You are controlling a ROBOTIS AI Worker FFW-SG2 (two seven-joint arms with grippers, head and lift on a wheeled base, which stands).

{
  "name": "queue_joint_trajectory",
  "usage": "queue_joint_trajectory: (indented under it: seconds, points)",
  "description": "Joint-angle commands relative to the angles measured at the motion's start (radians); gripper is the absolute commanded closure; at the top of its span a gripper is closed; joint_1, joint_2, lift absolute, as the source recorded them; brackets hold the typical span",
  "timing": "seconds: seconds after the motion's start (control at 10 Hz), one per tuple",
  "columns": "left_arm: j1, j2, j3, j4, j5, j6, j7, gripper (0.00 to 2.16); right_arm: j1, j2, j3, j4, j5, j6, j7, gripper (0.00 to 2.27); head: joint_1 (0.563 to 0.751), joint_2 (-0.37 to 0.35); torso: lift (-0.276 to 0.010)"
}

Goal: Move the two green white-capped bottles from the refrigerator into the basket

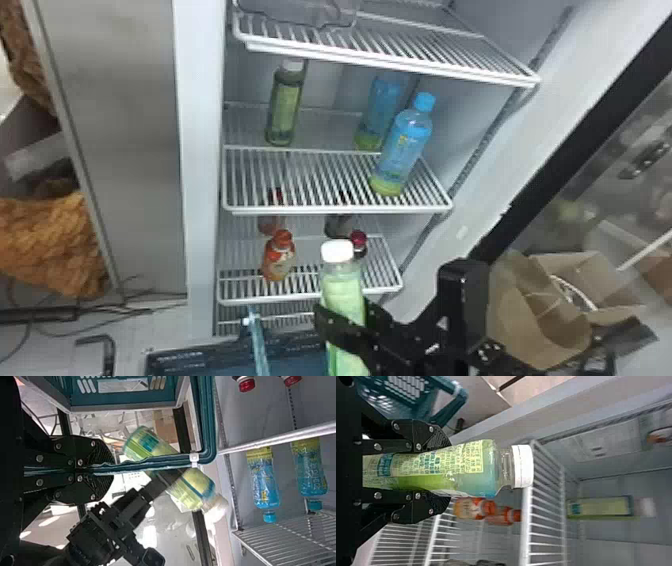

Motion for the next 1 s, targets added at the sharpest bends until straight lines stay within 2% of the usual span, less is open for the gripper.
queue_joint_trajectory:
  seconds: [0.0,0.3,0.5,0.7,0.8,0.9]
  points:
    - [0.001,0.000,0.000,0.000,0.000,0.000,0.000,1.17,-0.011,0.004,-0.006,0.008,-0.003,0.079,0.010,0.89,0.695,-0.350,-0.004]
    - [0.001,0.000,0.002,0.000,0.000,-0.002,0.000,1.17,-0.041,-0.001,0.006,0.042,-0.033,0.170,0.023,0.89,0.695,-0.350,-0.004]
    - [0.001,0.000,0.002,0.000,0.000,-0.005,0.000,1.17,-0.078,-0.018,0.032,0.074,-0.045,0.224,0.044,0.89,0.695,-0.350,-0.004]
    - [0.003,0.000,0.002,0.000,0.000,-0.005,0.000,1.17,-0.097,-0.026,0.058,0.096,-0.041,0.236,0.063,0.89,0.695,-0.350,-0.004]
    - [0.003,0.000,0.004,0.000,0.000,-0.005,0.000,1.17,-0.097,-0.024,0.058,0.094,-0.033,0.254,0.063,0.81,0.695,-0.350,-0.004]
    - [0.003,-0.002,0.004,0.000,0.002,-0.005,0.000,1.17,-0.097,-0.024,0.054,0.089,-0.029,0.254,0.063,0.63,0.695,-0.350,-0.004]
